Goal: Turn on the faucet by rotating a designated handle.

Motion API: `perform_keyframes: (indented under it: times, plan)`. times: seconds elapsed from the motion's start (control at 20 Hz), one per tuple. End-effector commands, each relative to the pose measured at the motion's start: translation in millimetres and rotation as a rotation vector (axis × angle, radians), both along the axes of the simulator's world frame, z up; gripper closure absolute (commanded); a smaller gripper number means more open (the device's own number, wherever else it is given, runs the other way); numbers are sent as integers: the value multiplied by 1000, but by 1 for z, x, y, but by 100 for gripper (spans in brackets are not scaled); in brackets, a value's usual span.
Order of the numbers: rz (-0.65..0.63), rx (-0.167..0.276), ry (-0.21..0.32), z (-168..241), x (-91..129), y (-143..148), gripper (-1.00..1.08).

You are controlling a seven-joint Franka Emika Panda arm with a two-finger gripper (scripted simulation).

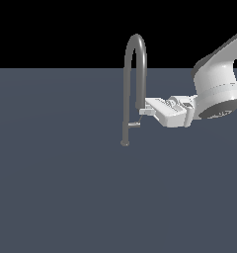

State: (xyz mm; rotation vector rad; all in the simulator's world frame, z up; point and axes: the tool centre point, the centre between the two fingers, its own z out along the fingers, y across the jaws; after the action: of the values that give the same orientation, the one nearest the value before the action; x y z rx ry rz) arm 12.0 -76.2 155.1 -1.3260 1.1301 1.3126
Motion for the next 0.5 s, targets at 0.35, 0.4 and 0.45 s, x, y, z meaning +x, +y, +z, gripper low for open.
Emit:
perform_keyframes:
  times: [0.35,0.4,0.45]
  plan:
    - [7,2,9,-20,-31,-5,108]
    - [3,4,0,-13,-24,-4,108]
    - [4,3,2,-19,-28,-4,108]
